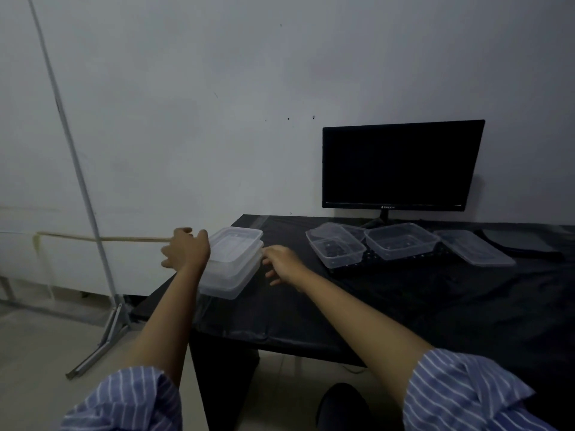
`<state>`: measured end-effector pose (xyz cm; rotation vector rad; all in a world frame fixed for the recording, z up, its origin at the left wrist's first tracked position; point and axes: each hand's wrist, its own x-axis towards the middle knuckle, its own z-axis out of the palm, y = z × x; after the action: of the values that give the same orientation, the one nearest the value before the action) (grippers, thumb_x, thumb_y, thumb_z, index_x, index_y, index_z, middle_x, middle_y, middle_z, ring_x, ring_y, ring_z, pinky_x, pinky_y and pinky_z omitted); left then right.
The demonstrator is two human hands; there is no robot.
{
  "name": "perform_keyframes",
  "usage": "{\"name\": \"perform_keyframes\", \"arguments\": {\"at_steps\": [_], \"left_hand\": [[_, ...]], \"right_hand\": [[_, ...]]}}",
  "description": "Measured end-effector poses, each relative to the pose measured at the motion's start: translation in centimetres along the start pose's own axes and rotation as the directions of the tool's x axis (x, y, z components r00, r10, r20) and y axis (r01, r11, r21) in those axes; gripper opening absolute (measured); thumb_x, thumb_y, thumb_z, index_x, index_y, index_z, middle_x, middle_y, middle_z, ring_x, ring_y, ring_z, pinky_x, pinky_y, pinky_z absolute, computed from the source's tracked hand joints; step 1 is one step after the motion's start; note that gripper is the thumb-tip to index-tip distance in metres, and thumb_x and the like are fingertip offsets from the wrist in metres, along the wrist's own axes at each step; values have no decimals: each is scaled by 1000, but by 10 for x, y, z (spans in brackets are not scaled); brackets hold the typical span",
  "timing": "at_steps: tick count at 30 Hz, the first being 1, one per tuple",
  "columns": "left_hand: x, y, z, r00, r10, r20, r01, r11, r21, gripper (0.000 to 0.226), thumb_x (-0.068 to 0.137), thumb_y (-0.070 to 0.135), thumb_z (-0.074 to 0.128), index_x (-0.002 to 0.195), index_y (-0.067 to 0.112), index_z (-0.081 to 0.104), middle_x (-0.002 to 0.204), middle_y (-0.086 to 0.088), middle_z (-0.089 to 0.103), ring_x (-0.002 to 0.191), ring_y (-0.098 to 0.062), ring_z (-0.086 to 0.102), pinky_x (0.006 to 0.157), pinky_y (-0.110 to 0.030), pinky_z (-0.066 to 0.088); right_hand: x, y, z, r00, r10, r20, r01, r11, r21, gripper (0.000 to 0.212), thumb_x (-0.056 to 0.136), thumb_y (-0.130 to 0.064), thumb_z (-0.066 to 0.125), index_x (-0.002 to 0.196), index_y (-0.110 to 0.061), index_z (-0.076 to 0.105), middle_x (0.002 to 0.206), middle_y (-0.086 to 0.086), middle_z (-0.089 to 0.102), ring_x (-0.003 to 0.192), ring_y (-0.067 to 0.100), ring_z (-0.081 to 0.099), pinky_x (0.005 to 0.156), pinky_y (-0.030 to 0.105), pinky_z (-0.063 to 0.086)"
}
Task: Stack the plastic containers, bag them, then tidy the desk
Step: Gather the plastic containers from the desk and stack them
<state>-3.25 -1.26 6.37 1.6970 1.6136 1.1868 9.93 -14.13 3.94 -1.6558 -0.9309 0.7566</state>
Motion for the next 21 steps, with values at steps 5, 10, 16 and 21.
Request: {"name": "perform_keyframes", "arguments": {"at_steps": [5,10,16,21], "left_hand": [[-21,35,12,956,252,-152,-264,962,-65,33,89,25,54,119,12,60,124,-13,59,121,-37,41,96,-45,33],[-49,59,43,854,485,-186,-516,835,-192,23,87,15,54,107,9,65,111,-14,63,111,-33,46,89,-33,32],[-90,63,104,869,459,182,-348,832,-433,12,90,10,55,95,4,63,94,-11,65,86,-20,56,75,-27,39],[-117,52,151,850,228,474,-59,937,-345,26,92,23,58,70,11,53,77,-4,55,77,-18,50,72,-27,37]], "right_hand": [[3,24,-49,979,-50,-196,28,993,-116,20,100,-29,46,109,-17,59,98,1,60,64,11,54,54,26,47],[-1,45,-104,945,-48,-324,-21,978,-208,31,100,-23,44,113,0,61,97,14,62,66,19,55,58,32,48],[-6,63,-157,907,-66,-415,-16,982,-190,26,100,-22,45,113,-7,63,100,12,64,66,18,56,57,30,46],[-13,83,-185,880,-99,-465,12,982,-187,20,101,-18,43,99,-19,63,92,-3,62,60,12,55,49,23,45]]}}
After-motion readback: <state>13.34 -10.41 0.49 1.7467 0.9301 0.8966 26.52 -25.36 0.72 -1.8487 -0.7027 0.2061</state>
